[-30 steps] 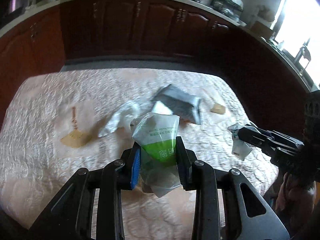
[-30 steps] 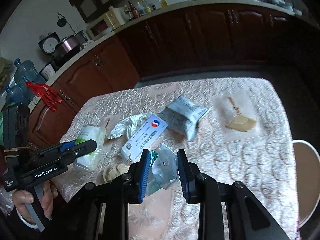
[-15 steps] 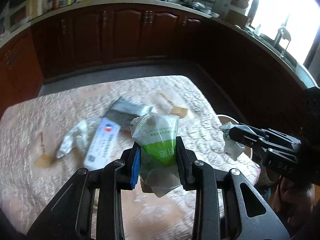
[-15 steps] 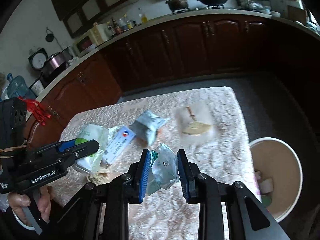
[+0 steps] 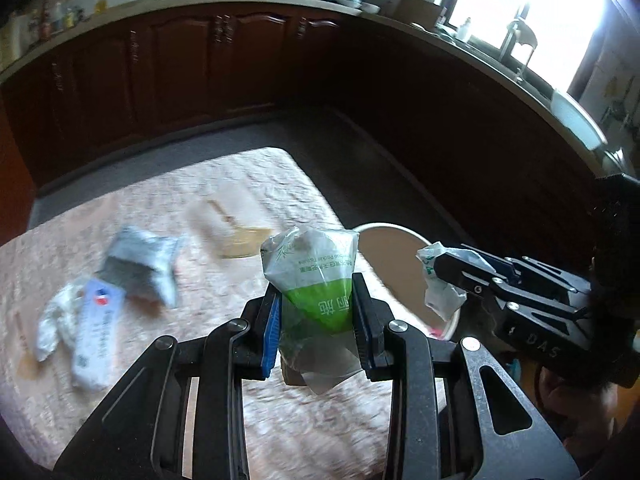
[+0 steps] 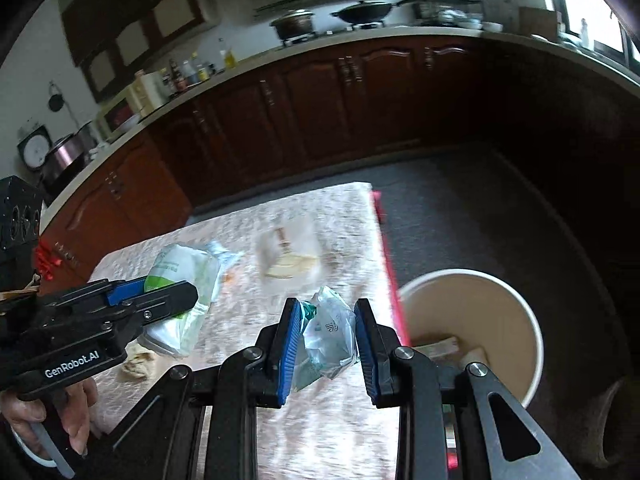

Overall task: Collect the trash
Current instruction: 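Lift the plastic bag and clear wrapper and carry them over the bucket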

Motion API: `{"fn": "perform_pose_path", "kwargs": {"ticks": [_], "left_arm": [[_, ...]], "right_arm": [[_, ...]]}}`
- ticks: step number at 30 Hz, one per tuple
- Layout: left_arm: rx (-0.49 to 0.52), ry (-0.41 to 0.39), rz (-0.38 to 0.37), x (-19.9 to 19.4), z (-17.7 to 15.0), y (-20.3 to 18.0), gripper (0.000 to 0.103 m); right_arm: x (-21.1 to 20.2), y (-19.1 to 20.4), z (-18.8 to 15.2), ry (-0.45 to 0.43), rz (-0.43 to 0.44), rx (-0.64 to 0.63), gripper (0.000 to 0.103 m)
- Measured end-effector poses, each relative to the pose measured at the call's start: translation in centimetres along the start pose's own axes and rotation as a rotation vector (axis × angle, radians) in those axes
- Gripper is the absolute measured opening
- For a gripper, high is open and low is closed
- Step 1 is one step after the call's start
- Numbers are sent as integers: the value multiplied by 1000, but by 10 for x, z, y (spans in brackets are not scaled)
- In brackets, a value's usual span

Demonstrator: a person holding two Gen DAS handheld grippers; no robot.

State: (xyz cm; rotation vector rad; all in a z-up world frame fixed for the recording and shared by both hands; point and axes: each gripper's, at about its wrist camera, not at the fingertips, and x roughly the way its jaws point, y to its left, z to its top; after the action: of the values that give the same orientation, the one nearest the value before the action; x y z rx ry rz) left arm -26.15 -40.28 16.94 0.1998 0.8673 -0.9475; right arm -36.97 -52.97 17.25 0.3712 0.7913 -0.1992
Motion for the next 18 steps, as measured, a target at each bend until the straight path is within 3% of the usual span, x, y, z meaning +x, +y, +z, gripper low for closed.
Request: {"fn": "perform_pose_path", "kwargs": {"ticks": [7,18], "left_arm": [[3,60,-71,42,11,-28,29],[29,123,-85,93,14,-57,29]], "right_arm": [[2,-52,-7,28,-58,88,26],[10,-98,-21,69,-106,179,27]]}}
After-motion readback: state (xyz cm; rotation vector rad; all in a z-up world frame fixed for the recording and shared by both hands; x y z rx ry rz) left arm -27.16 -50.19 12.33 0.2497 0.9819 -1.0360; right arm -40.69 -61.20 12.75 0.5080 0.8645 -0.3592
